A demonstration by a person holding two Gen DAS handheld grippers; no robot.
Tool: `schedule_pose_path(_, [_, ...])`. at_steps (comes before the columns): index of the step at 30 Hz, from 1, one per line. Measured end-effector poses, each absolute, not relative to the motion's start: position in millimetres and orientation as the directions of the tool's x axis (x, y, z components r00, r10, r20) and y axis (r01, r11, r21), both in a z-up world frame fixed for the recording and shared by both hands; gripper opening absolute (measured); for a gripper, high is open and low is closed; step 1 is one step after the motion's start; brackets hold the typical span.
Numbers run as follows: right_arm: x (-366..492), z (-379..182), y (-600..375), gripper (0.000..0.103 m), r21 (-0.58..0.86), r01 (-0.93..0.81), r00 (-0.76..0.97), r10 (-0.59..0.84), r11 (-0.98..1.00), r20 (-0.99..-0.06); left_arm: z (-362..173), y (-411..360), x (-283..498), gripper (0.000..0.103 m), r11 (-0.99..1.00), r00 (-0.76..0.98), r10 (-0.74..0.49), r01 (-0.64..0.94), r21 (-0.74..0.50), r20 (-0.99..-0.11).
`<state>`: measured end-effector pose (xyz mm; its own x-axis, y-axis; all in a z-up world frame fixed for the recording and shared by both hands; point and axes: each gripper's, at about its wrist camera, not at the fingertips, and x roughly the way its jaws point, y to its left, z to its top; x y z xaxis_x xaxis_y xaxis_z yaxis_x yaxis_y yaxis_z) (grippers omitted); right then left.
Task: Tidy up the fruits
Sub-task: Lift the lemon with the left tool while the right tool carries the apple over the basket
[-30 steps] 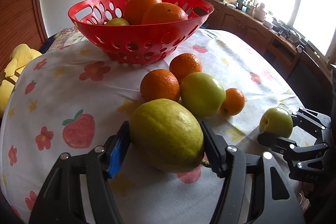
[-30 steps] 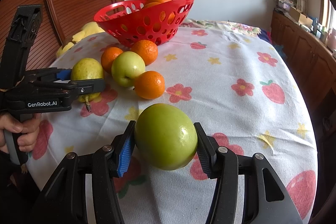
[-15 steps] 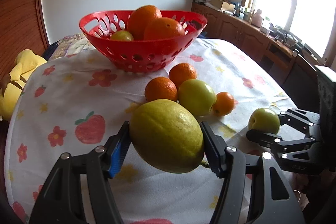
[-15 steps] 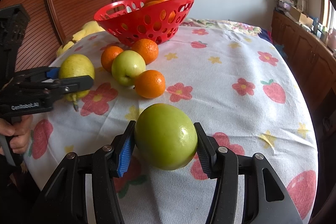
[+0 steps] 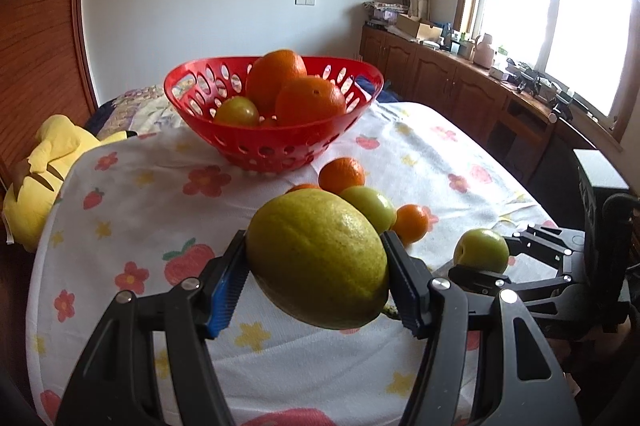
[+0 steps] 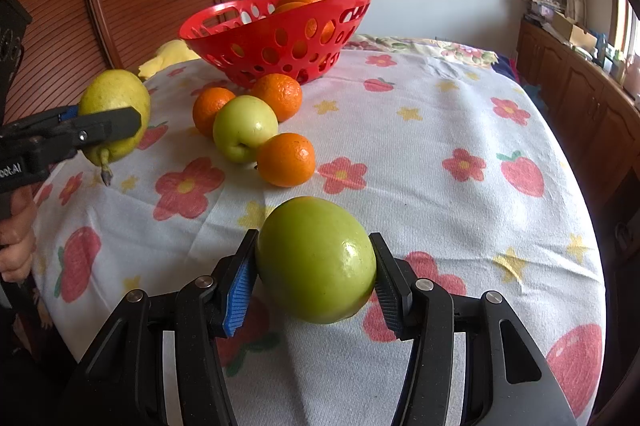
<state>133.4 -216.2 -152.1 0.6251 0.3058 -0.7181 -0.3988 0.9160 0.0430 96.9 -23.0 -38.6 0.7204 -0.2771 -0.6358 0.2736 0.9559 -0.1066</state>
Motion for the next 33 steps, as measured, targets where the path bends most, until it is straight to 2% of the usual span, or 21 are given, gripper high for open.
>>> schedule_pose_path(8, [137, -145, -220, 0.054, 0.063, -0.423, 0.617, 0.338, 0.904, -0.71, -16, -17, 104, 0.064, 0.957, 0.759, -0.267, 0.282, -0.07, -0.594])
schedule_pose_path(15, [156, -105, -222, 0.054, 0.012, -0.451, 0.664, 0.345, 0.892, -0.663, 5, -6, 132, 0.064, 0.961, 0.788, -0.254, 0.272, -0.053, -0.561])
schedule_pose_path(23, [208, -55, -211, 0.054, -0.018, -0.498, 0.697, 0.387, 0.867, -0.603, 10, -1, 180, 0.064, 0.966, 0.795, -0.236, 0.252, -0.049, -0.559])
schedule_pose_path(33, [285, -29, -182, 0.055, -0.014, -0.551, 0.697, 0.451, 0.835, -0.557, -2, 0, 237, 0.064, 0.972, 0.784, -0.214, 0.232, -0.045, -0.582])
